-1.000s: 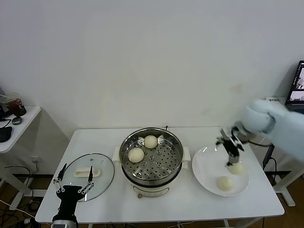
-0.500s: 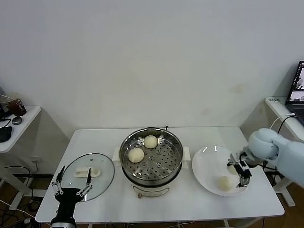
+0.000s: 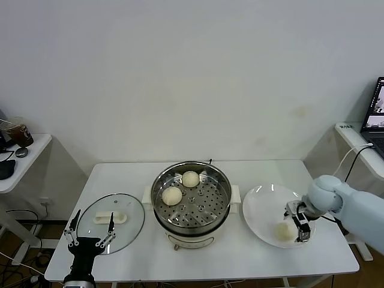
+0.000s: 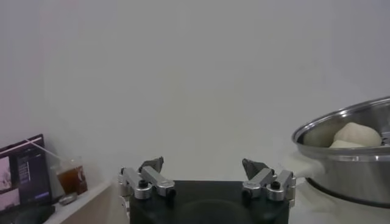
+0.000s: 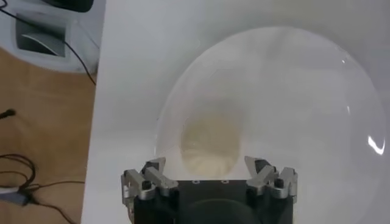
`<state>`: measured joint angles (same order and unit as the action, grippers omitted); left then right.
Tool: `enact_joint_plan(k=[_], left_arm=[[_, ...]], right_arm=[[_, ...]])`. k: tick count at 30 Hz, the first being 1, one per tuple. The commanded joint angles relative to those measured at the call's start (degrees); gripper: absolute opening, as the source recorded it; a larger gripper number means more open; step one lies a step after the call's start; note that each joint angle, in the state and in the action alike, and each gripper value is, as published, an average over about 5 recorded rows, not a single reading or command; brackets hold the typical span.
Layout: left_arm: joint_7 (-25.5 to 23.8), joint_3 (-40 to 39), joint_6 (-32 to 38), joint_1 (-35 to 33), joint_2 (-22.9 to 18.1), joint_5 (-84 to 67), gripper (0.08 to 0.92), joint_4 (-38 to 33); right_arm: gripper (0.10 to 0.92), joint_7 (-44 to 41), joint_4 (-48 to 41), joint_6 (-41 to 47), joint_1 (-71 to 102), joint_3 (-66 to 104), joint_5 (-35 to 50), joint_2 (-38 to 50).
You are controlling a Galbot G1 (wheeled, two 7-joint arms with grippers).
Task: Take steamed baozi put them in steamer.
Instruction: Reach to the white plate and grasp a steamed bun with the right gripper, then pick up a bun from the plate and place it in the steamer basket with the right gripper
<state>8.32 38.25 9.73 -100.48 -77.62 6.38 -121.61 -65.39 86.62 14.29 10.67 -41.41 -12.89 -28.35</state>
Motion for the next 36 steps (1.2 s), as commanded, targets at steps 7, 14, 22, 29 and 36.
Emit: enact_joint_plan(k=[7, 14, 22, 29, 36], left_arm=[[0.07, 0.38, 0.14, -0.32, -0.13, -0.01, 0.823, -0.16], [0.05, 0.34, 0.2, -0.4, -0.28, -0.03, 0.823, -0.36], [-0.05, 0.29, 0.18, -0.24, -0.2, -0.11, 0.823, -0.5], [-0.1, 0.41, 0.23, -0.17, 0.15, -0.54, 0.823, -0.52], [-0.36, 0.25, 0.25, 0.26, 0.19, -0.54, 0.823, -0.58]], right_arm=[[0.77, 0.13, -3.29, 1.38, 2.93, 2.64, -1.7, -3.49], [0.583, -1.08, -2.96, 1.58, 2.52, 2.67, -1.17, -2.71], [0.423, -4.03, -1.4, 0.62, -4.12, 2.07, 2.1, -0.79], [0.416, -9.21, -1.2, -1.0, -20.9, -0.24, 9.01, -1.17], [0.416, -10.32, -2.08, -4.28, -40.35, -9.01, 16.24, -9.09]])
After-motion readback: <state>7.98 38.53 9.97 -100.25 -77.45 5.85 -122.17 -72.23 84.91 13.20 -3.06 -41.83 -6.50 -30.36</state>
